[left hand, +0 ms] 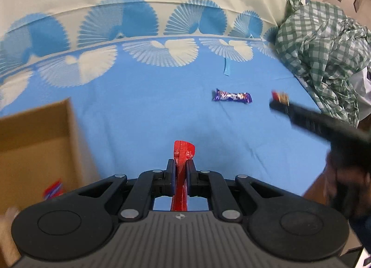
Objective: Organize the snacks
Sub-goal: 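Grasp the red candy stick with the left tool while the right tool grasps the gold wrapped candy, then carry the red candy stick and gold candy over the box with both tools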
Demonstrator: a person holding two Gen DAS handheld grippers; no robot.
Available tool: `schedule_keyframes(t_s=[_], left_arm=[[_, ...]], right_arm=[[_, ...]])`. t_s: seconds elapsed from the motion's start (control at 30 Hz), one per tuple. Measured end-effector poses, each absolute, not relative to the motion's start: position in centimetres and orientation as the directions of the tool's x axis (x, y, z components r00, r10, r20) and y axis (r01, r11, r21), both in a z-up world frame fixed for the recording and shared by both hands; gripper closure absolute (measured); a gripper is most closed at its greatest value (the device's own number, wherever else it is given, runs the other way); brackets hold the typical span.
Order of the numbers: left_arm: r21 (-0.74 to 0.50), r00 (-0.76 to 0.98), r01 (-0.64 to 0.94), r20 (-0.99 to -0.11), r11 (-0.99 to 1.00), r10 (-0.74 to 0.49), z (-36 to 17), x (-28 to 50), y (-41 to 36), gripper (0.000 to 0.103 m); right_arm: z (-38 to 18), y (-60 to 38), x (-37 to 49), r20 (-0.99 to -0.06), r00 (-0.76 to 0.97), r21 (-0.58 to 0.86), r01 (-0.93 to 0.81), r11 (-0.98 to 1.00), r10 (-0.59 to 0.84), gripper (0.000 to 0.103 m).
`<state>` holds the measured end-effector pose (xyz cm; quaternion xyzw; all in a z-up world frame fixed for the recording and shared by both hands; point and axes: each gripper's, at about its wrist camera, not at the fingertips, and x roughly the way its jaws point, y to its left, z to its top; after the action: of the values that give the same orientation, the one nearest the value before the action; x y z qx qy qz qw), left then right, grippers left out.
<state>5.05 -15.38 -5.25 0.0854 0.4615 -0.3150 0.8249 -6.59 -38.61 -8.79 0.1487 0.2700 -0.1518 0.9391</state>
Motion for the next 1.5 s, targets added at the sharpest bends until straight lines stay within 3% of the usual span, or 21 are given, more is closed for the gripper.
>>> schedule_keyframes(t_s=[0.37,0.63,1.13,1.5], left_arm=[[-0.109,0.515,0.456,-0.777,0.883,-0.362,0.6,-7.5,-1.1,0.094],[-0.113,0.585,0.36,-0.746,0.926,-0.319,1.7,-14.7,6.6,0.094],[-0.172,0.652,0.363,-0.656,0.916,-0.381,3.0,-21.1,10.6,0.094],[-0.191,0.653,0.353,-0.651,0.916,-0.387,2.9,-21.0,11.3,0.094]], right_arm=[[-4.1,-21.6,-16.9,-0.56,0.828,0.236,0.159,0.959,0.0,0.053],[-2.2,-13.1,-21.5,-0.527,0.841,0.253,0.018,0.967,0.123,0.053],[0.1,-8.3,-25.7,-0.486,0.866,0.142,-0.051,0.989,0.114,0.053],[-0.1,-7.9,-25.6,-0.492,0.863,0.124,-0.062,0.99,0.116,0.053]])
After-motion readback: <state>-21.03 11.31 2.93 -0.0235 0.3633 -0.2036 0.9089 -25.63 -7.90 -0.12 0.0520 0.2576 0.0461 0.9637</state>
